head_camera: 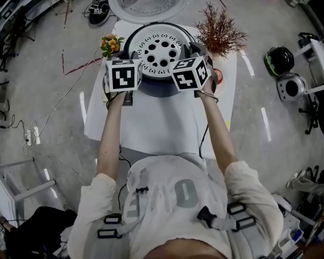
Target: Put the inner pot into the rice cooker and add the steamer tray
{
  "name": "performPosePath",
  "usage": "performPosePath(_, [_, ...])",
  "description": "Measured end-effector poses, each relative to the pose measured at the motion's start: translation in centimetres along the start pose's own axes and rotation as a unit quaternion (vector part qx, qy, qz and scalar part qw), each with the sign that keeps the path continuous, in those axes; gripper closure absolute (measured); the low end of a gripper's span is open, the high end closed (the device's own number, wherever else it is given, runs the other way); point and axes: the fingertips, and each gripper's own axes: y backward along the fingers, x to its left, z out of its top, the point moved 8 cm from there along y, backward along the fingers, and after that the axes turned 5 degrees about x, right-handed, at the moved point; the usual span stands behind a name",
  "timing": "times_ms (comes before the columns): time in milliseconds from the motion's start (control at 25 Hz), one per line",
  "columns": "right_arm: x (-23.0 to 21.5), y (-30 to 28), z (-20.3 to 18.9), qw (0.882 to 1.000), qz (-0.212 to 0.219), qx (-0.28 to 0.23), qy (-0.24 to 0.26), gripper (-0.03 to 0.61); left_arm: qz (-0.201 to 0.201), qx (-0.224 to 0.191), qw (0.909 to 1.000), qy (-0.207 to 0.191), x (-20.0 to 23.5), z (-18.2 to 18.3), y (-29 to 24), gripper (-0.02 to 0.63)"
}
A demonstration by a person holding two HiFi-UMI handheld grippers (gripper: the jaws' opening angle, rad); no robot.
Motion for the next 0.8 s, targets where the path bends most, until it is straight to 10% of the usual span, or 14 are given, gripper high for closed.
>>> performPosePath(400, [-0.7,0.5,0.9,1.000,0.006,-0.011,-0.010,0.508,-0.008,-0.014,0.9997,0.018,0.1,0.7,0.5,0.502])
performPosePath(800, [-1.6,7.2,6.2,0.989,0.016,-0.137,-0.047,0.468,0.004,-0.170,0.9852,0.016,0.0,5.4,8.6,0.502])
